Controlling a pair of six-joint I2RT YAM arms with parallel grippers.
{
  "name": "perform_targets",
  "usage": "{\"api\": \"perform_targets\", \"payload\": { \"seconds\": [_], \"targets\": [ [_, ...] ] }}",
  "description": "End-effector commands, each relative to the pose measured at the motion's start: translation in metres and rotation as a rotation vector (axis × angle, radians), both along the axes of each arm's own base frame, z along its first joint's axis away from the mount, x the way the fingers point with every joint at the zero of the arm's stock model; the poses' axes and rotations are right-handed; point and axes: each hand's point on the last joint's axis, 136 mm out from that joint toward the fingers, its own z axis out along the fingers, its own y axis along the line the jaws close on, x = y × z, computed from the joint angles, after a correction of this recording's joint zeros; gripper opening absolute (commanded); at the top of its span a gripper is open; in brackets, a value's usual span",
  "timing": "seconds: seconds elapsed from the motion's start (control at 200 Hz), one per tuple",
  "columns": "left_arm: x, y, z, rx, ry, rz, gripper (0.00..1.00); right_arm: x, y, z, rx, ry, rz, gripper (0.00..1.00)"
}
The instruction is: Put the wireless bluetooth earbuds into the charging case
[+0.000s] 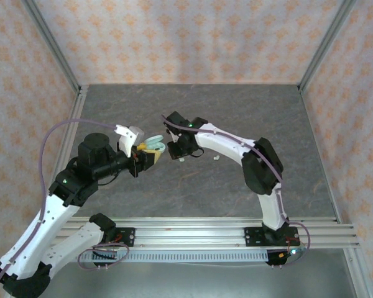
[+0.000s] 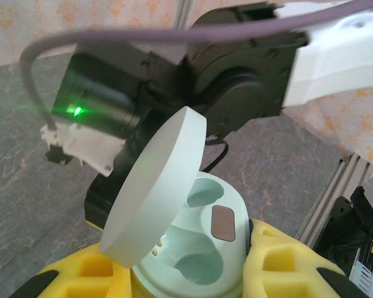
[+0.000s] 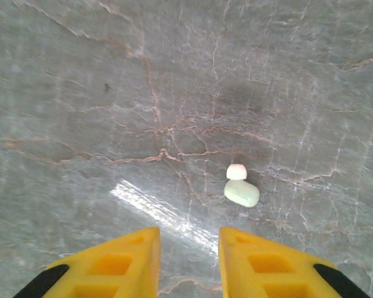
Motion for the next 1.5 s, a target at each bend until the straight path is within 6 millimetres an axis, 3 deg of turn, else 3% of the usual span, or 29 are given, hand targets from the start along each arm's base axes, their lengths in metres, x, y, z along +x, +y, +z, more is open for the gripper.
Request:
{"api": "perform_targets", "payload": {
  "seconds": [0.0, 0.21, 0.31, 0.485, 0.681, 0.916, 1.496],
  "targets": [
    [0.003, 0.001, 0.007, -0.019, -0.045, 0.007, 0.2, -0.002, -0.006, 0.001, 0.07, 0.064, -0.264, 0.32],
    [0.005, -0.002, 0.002, -0.011, -0.035, -0.003, 0.2, -0.015, 0.01, -0.035, 0.306, 0.252, -0.555, 0.35],
    [0.007, -0.004, 0.0, -0.012, -0.025, -0.012, 0.2, -0.017, 0.01, -0.052, 0.315, 0.282, -0.602, 0.37],
    [0.007, -0.005, -0.005, -0.01, -0.015, -0.012, 0.2, -0.008, 0.003, -0.063, 0.298, 0.264, -0.647, 0.37],
    [0.007, -0.004, -0.007, -0.01, -0.012, -0.01, 0.2, 0.013, -0.008, -0.067, 0.295, 0.234, -0.692, 0.34],
    [0.003, 0.0, -0.01, 0.003, -0.015, -0.001, 0.2, 0.029, -0.006, -0.067, 0.281, 0.221, -0.689, 0.31],
    [0.0, 0.002, -0.016, 0.008, -0.01, -0.001, 0.2, 0.041, -0.008, -0.068, 0.198, 0.201, -0.65, 0.3]
  ]
}}
